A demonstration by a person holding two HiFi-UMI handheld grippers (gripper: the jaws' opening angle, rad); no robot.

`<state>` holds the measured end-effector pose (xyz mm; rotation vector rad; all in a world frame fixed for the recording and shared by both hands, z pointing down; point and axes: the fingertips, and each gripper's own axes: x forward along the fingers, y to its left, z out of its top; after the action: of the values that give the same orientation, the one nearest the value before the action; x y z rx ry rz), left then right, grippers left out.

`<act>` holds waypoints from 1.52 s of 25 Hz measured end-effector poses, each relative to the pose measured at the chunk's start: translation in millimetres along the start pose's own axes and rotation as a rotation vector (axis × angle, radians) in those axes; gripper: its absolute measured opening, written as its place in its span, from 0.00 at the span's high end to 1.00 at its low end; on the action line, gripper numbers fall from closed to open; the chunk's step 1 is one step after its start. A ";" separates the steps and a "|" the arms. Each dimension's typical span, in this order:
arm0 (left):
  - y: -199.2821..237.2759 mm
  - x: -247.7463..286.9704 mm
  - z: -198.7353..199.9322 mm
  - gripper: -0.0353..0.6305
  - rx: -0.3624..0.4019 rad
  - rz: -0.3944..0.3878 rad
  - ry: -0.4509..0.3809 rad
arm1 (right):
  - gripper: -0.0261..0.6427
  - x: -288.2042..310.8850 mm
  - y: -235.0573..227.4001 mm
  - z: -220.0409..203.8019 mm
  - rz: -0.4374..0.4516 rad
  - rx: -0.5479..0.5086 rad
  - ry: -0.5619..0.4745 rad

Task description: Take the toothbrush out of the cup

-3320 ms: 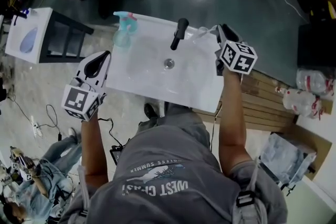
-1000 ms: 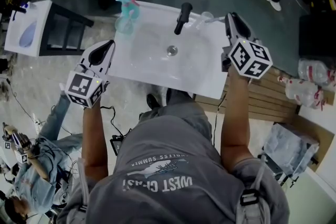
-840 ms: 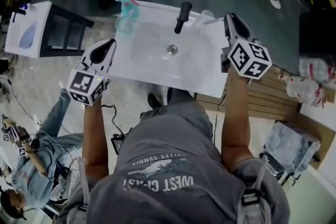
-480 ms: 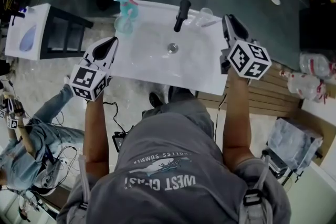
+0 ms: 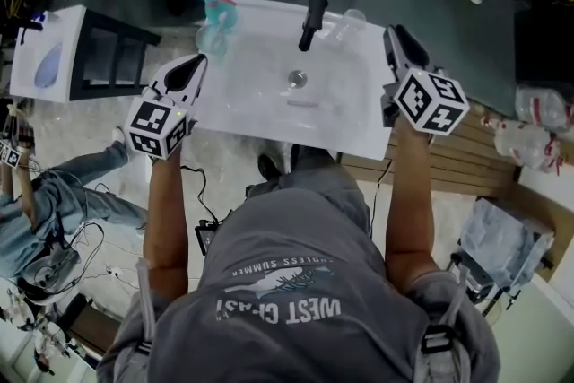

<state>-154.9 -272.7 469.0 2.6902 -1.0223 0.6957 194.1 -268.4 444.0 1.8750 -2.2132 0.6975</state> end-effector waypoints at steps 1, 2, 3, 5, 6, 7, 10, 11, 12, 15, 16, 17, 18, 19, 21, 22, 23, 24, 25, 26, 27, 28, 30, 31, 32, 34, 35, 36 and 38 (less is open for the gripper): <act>0.8 3.0 -0.6 0.95 -0.001 0.000 0.004 | 0.83 -0.5 -1.5 0.9 -0.001 -0.001 0.000; 2.1 6.2 -1.6 0.95 -0.003 0.001 0.009 | 0.83 -0.4 -2.7 1.6 -0.001 -0.001 0.001; 3.8 9.7 -2.9 0.95 -0.004 0.003 0.014 | 0.83 0.1 -3.6 2.2 -0.001 -0.001 0.001; 7.8 17.1 -5.8 0.95 -0.006 0.005 0.024 | 0.83 1.6 -5.5 3.7 -0.002 -0.003 0.000; 10.0 20.8 -7.3 0.95 -0.007 0.007 0.028 | 0.83 2.1 -7.1 3.5 -0.003 -0.002 0.001; 12.5 24.1 -8.6 0.94 -0.009 0.009 0.031 | 0.83 2.5 -8.7 3.3 -0.004 -0.001 0.003; 21.3 32.1 -11.0 0.94 -0.016 0.022 0.040 | 0.83 2.8 -12.9 3.6 -0.009 0.001 0.007; 24.2 34.6 -11.6 0.94 -0.018 0.026 0.043 | 0.83 3.0 -14.2 3.3 -0.010 0.002 0.009; 27.0 37.3 -12.3 0.94 -0.019 0.029 0.045 | 0.83 3.3 -15.2 3.5 -0.012 0.000 0.010; 33.5 47.9 -13.9 0.94 -0.023 0.033 0.050 | 0.83 4.6 -19.5 3.6 -0.016 -0.003 0.013; 35.5 51.9 -14.4 0.94 -0.025 0.034 0.052 | 0.83 5.3 -21.5 2.7 -0.017 -0.001 0.016; 37.4 56.0 -14.8 0.94 -0.027 0.035 0.054 | 0.83 6.1 -23.1 2.3 -0.017 0.000 0.019; 39.3 60.3 -15.4 0.94 -0.029 0.035 0.057 | 0.83 6.9 -24.5 2.4 -0.019 0.000 0.021; 40.9 64.9 -16.2 0.94 -0.031 0.036 0.061 | 0.83 7.8 -25.7 3.0 -0.020 -0.002 0.022; 42.8 74.6 -18.1 0.93 -0.033 0.035 0.070 | 0.83 9.2 -29.1 3.9 -0.023 -0.005 0.025; 43.3 79.4 -19.3 0.91 -0.033 0.035 0.075 | 0.83 9.8 -31.2 3.6 -0.024 -0.005 0.027; 43.9 84.1 -20.7 0.89 -0.034 0.036 0.082 | 0.83 10.3 -33.6 2.9 -0.026 -0.004 0.030; 44.8 88.6 -22.4 0.87 -0.034 0.038 0.088 | 0.83 11.0 -36.2 1.5 -0.027 -0.001 0.034; 46.3 93.0 -24.1 0.85 -0.033 0.043 0.095 | 0.83 11.8 -38.7 -0.1 -0.028 0.002 0.038; 48.2 97.0 -25.8 0.82 -0.031 0.049 0.101 | 0.83 12.7 -40.5 -0.8 -0.029 0.004 0.040; 50.4 100.7 -27.4 0.80 -0.029 0.057 0.107 | 0.83 13.6 -41.7 -0.9 -0.031 0.003 0.041; 52.5 103.9 -29.0 0.78 -0.029 0.064 0.111 | 0.83 14.3 -42.7 -1.3 -0.032 0.002 0.043; 56.1 109.5 -31.7 0.75 -0.029 0.075 0.119 | 0.83 15.6 -44.6 -3.1 -0.035 0.003 0.050; 57.4 112.2 -32.9 0.75 -0.029 0.078 0.122 | 0.83 16.0 -45.5 -3.8 -0.036 0.003 0.054; 58.4 115.0 -33.9 0.75 -0.029 0.079 0.125 | 0.83 16.4 -46.3 -3.9 -0.039 0.003 0.056; 60.2 120.7 -35.6 0.75 -0.027 0.079 0.135 | 0.83 17.4 -48.0 -2.8 -0.043 0.002 0.057; 61.0 123.4 -36.3 0.75 -0.023 0.080 0.140 | 0.83 17.9 -49.0 -2.0 -0.045 0.001 0.056; 61.8 125.6 -37.0 0.75 -0.018 0.084 0.145 | 0.83 18.4 -50.4 -1.8 -0.047 0.001 0.056; 63.5 127.6 -37.3 0.75 -0.009 0.095 0.149 | 0.83 18.9 -53.2 -2.5 -0.050 0.003 0.057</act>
<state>-127.1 -382.1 563.8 2.5503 -1.1176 0.8921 241.0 -289.7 467.0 1.8806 -2.1243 0.7373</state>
